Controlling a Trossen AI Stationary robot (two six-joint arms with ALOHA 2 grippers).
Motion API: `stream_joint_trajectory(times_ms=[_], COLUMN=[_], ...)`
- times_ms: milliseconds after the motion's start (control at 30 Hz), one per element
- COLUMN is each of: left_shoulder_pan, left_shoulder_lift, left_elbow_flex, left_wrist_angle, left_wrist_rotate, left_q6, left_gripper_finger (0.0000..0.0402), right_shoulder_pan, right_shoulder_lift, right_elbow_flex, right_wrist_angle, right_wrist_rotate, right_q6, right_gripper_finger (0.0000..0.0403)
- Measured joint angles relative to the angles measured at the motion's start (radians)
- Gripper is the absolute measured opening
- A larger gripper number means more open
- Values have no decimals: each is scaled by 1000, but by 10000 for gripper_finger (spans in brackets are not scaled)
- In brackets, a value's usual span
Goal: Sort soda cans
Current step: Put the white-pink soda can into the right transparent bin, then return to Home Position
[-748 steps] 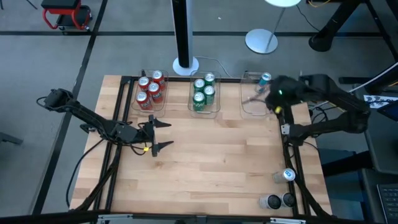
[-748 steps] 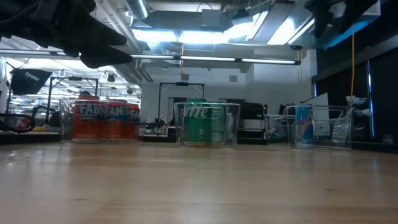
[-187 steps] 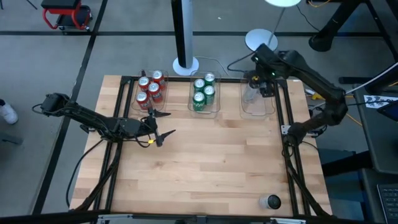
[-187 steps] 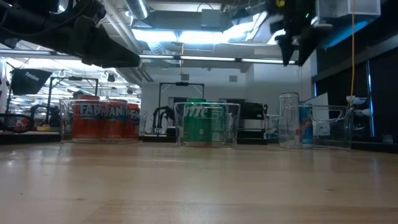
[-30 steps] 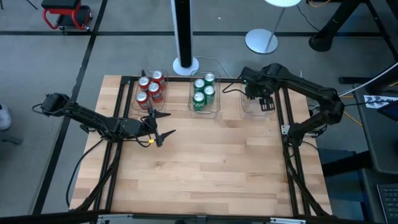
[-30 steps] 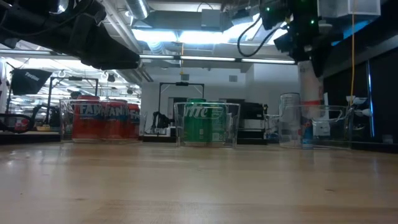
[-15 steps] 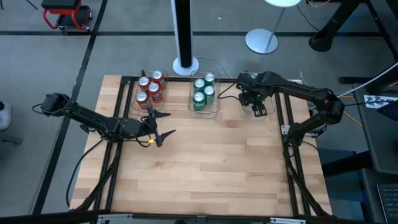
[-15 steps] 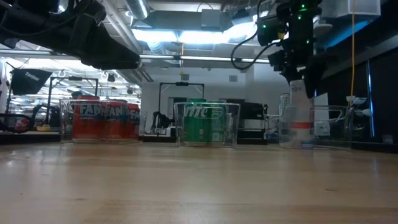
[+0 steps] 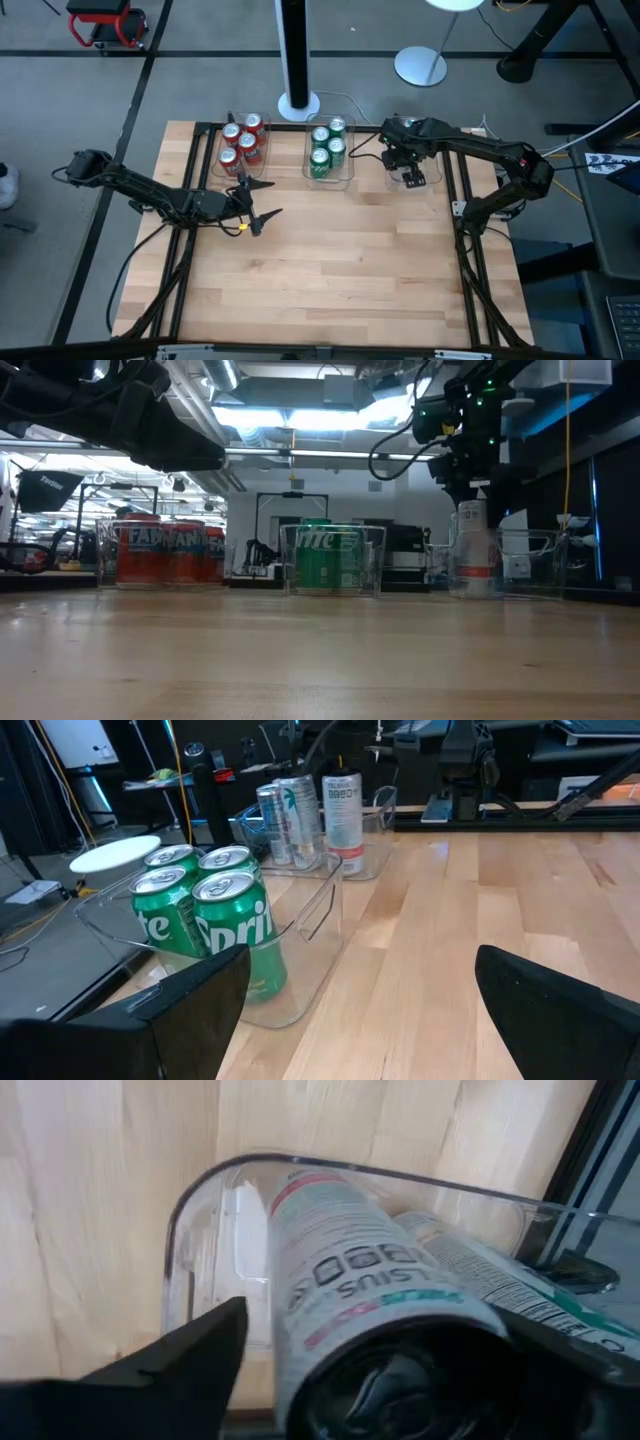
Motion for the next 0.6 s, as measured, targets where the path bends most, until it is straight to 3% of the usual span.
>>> stream_joint_trajectory(times_ms=[167, 600], left_shoulder_pan=[0, 0], left_shoulder_lift=[0, 0], left_elbow_flex=[0, 0], left_wrist_angle=[0, 0], left_wrist_rotate=[0, 0], left_q6=[1, 3], left_gripper_finger=[375, 375], right_shoulder_pan=[0, 19], right_shoulder_lift=[-1, -81], right_elbow_flex=[22, 290], right_wrist_angle=[-13, -189], right_wrist_rotate=[19, 25], right_q6=[-38, -15], right_gripper_finger=[391, 369])
